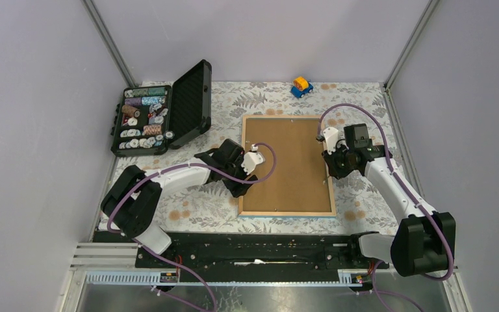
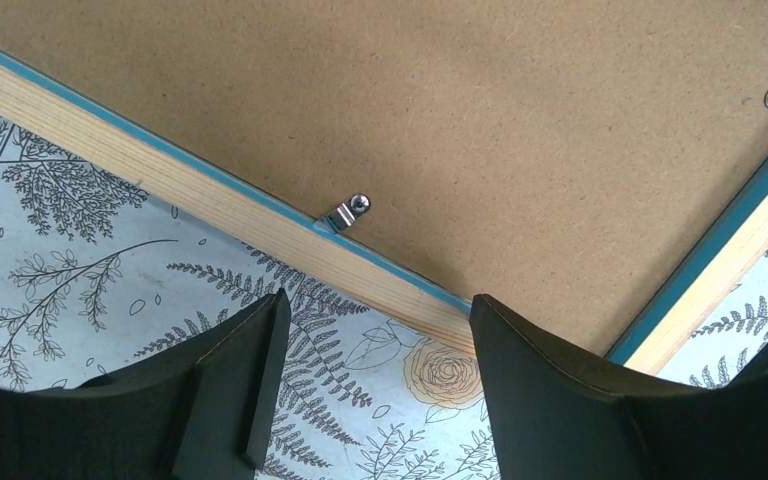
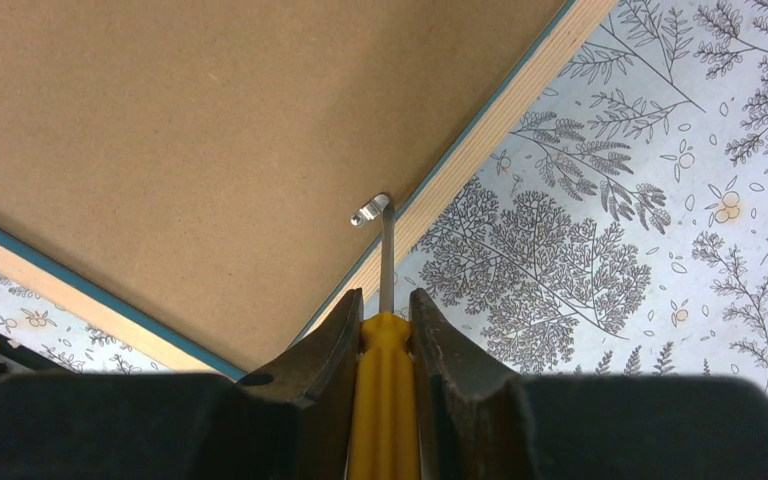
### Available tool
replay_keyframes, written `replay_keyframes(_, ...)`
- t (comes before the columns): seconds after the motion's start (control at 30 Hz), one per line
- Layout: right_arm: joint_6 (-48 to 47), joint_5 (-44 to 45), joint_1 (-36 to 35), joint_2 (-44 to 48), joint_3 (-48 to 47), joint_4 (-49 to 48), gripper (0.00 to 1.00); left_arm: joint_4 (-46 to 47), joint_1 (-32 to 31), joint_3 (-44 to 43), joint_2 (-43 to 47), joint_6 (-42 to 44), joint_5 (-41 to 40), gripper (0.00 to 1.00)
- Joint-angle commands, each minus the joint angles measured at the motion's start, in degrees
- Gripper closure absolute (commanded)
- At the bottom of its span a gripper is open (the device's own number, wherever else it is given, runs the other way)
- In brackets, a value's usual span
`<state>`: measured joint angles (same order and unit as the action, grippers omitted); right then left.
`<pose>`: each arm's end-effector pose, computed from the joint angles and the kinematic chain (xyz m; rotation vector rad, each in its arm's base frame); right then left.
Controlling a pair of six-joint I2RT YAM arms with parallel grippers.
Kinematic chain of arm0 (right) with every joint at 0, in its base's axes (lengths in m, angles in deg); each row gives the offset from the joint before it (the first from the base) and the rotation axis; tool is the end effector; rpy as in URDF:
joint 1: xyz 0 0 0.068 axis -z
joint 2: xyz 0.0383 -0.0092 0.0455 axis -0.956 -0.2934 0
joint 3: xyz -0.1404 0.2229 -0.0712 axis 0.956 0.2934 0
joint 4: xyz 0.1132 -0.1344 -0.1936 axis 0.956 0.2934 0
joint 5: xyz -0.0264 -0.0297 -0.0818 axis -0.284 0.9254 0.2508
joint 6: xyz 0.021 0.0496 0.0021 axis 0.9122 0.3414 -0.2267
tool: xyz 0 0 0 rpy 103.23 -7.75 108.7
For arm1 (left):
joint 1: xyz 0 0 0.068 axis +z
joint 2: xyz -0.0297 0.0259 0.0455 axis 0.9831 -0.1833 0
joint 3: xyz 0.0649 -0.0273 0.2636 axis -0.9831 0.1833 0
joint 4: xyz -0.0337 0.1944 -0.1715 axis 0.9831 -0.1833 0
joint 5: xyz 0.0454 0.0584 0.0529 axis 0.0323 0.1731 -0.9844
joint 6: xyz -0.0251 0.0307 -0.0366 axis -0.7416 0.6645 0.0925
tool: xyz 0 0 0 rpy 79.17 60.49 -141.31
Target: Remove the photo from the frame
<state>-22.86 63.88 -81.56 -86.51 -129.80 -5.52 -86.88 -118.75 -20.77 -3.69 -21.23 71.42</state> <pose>0.2413 0.0444 0.2431 -0.9077 2.3440 0.1295 0.2301 -0.1990 0.1741 1.3051 2.2891 -0.4381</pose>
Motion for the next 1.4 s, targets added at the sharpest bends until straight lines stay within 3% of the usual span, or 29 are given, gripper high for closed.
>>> replay_keyframes(0.0, 1.1, -1.4, -0.3, -1.1, 0.2, -2.2, 1.0, 1.5, 0.1, 0.7, -2.2, 1.6, -1.5, 0.29)
replay_keyframes(0.63, -0.9, -11.8, -1.3, -3.6, -1.5, 7.8, 1.0, 1.3, 0.1, 0.3, -3.4, 1.9, -0.9, 0.3)
replay_keyframes(0.87, 0.0, -11.4, -1.5, -2.7, -3.8, 9.1, 1.0, 1.0, 0.2, -0.3, -3.5, 1.6, -0.6, 0.29)
replay_keyframes(1.37, 5.5, 4.4, -1.4, -9.7, -18.5, -0.9, 1.0, 0.3, 0.1, -0.5, -1.6, 1.4, 0.4, 0.21)
